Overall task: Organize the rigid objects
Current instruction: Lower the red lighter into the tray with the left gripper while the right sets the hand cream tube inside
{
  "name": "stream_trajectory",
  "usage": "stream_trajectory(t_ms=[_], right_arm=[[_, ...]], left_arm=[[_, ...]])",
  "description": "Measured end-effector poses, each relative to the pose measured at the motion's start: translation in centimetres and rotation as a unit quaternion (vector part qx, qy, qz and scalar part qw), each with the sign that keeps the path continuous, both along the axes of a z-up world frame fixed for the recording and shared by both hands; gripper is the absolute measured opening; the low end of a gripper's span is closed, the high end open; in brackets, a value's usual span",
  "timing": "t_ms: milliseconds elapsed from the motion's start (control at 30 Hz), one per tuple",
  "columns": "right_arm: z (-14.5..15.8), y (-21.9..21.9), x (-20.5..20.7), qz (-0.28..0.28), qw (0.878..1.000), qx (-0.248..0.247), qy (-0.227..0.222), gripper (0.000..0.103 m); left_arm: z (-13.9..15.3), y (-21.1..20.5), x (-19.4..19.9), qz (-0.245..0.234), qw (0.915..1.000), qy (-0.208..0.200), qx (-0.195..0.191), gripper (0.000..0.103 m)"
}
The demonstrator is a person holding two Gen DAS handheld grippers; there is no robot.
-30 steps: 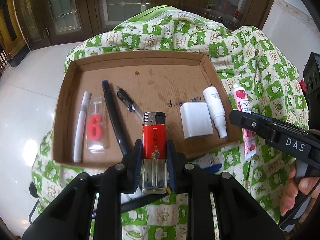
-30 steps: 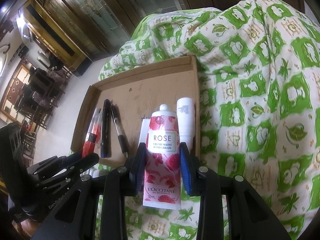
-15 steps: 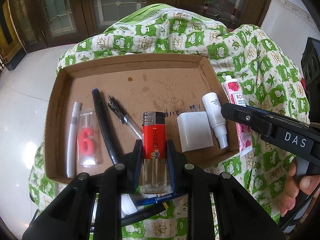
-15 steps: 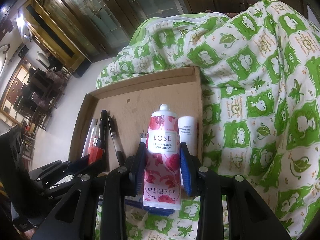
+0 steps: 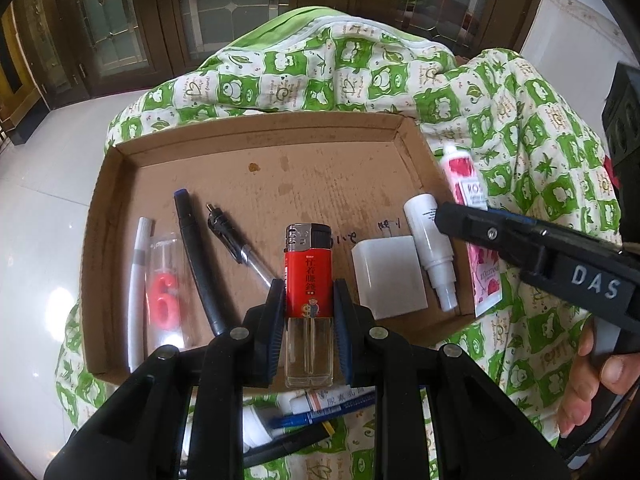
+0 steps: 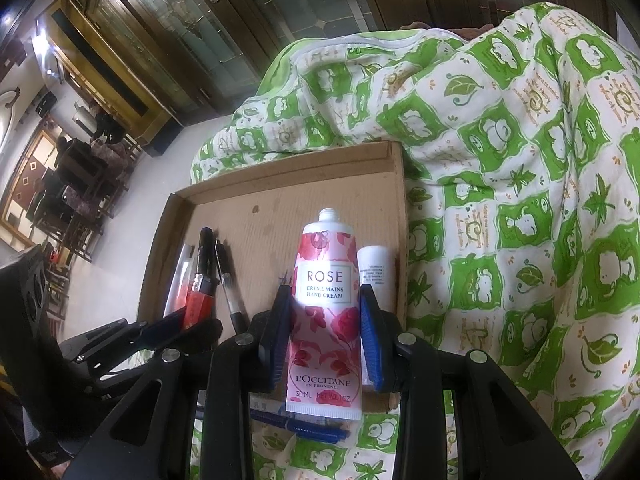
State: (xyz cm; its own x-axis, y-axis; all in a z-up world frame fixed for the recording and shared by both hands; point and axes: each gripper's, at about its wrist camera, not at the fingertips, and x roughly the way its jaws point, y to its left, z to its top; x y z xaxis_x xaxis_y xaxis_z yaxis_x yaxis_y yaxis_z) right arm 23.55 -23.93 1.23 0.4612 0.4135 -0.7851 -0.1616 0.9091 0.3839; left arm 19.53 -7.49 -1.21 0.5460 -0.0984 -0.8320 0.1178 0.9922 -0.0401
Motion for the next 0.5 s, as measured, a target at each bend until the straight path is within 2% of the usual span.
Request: stream_trajectory(t_ms=[333, 500], right_arm=[[0.0, 1.1, 4.8, 0.017, 0.998, 0.036, -0.039, 0.029], [-1.7, 2.1, 6.6, 0.024, 0.999, 0.02, -0.029, 0.029]], left_arm=[[-1.5, 0.9, 4.8, 0.026, 0.9988, 0.012, -0.041, 0.02], [-2.8, 1.1, 6.6, 0.031, 0.999, 0.02, -0.025, 0.02]])
